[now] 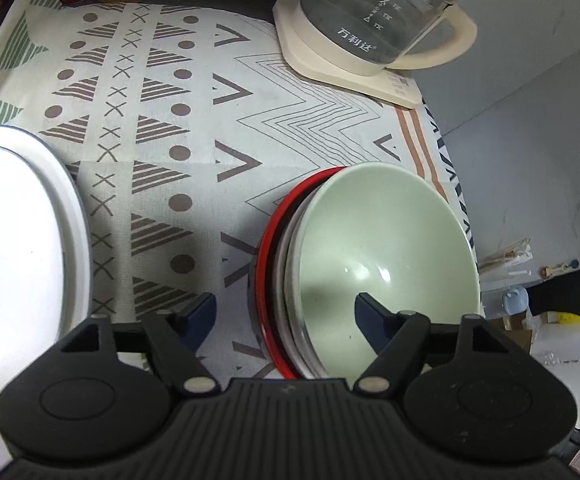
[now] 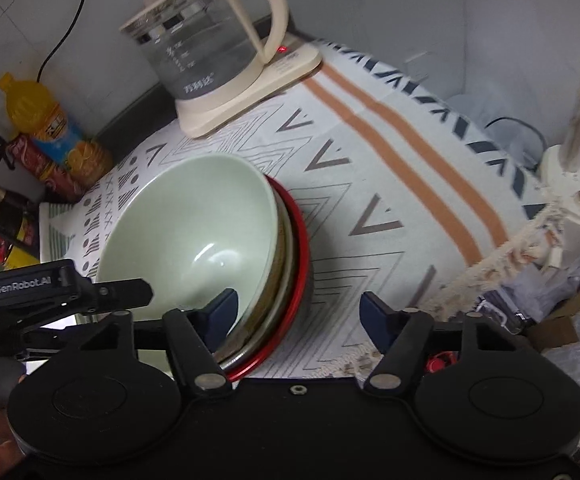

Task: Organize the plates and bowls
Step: 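Close both grippers on the rim of the nested bowl stack, then lift the nested bowls and carry them over the plate stack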

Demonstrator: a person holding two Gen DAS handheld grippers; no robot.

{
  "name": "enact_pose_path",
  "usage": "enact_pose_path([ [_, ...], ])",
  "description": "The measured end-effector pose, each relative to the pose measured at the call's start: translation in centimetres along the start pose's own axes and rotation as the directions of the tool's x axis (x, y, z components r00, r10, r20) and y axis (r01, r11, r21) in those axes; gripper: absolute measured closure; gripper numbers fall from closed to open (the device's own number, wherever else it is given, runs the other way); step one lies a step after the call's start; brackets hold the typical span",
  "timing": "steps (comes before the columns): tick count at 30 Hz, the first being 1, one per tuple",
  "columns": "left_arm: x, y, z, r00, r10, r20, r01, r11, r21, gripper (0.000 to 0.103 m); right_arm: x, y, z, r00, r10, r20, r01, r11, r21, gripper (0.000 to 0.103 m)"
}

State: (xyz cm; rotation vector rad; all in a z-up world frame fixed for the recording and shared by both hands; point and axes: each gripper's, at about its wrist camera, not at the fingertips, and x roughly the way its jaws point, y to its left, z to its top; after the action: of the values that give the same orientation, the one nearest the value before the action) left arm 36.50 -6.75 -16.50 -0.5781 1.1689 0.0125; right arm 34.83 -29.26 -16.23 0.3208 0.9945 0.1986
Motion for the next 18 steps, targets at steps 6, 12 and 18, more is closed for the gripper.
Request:
enact_pose_path([
  [6, 0.9, 0.3, 0.4, 1.000, -0.004, 0.012, 0.005, 0.998, -0.061, 0.057, 2.0, 0.1, 0.9, 0.998, 0.028, -0.057, -0.031, 0.999, -0.044, 0.050],
  [12, 1.6, 0.7, 0.7, 1.000, 0.018, 0.025, -0.015, 0.996, -0.091, 0.070, 3.8, -0.5, 1.8, 0.994, 0.058, -0.098, -0.062, 0.998, -0.034, 0.062],
  [18, 2.3, 1.2, 0.7, 0.999, 0.021, 0.025, -0.019, 0.996, -0.092, 0.076, 4.9, -0.6, 2.3, 0.990, 0.079, -0.117, -0.083, 0.996, -0.036, 0.066],
])
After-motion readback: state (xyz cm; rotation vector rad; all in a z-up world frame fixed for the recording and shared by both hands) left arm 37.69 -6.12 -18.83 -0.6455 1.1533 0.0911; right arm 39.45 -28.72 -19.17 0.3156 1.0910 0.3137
